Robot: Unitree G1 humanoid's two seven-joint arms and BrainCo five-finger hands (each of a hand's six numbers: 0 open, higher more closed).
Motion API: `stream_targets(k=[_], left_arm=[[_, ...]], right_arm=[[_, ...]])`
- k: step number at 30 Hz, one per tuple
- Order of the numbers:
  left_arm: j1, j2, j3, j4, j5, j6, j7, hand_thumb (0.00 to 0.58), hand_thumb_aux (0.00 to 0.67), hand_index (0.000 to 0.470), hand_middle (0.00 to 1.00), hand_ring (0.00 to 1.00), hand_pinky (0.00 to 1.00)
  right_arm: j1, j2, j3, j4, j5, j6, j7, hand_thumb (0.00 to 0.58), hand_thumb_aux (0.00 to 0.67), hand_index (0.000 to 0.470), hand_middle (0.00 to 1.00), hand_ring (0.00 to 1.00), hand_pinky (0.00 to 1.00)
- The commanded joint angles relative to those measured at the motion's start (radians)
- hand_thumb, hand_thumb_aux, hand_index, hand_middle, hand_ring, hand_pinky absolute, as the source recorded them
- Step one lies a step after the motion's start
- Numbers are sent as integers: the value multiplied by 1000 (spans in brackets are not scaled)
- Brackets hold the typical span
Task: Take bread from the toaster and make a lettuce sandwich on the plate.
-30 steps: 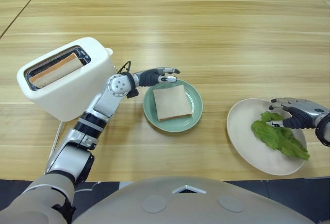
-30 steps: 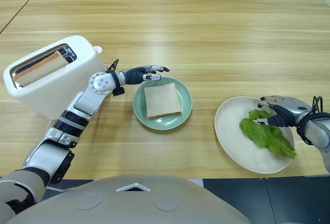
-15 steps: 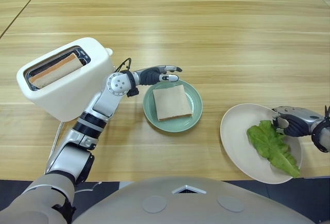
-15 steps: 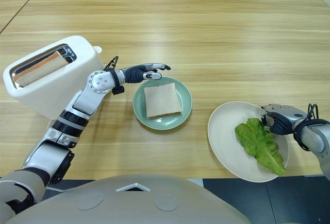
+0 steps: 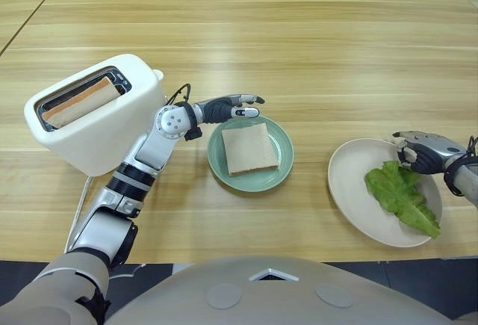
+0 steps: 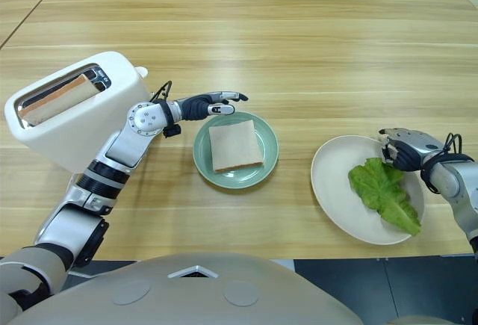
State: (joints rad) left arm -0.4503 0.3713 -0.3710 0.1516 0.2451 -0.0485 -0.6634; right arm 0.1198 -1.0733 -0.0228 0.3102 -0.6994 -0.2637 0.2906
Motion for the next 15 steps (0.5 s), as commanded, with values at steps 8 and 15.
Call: stream_targets(k=[8,15], left_arm=[[-13,-2,0,37,10,-11,11,0,0,0,0,0,0],[-15,-1,3,47,11,-20,14,0,0,0,0,0,0]], right_arm=[[-213,12,138,238,-74,-62,-176,580,670,470,0,0,0],[-123,-108,12,142,35,-104,-185,227,147,103,0,0,0]])
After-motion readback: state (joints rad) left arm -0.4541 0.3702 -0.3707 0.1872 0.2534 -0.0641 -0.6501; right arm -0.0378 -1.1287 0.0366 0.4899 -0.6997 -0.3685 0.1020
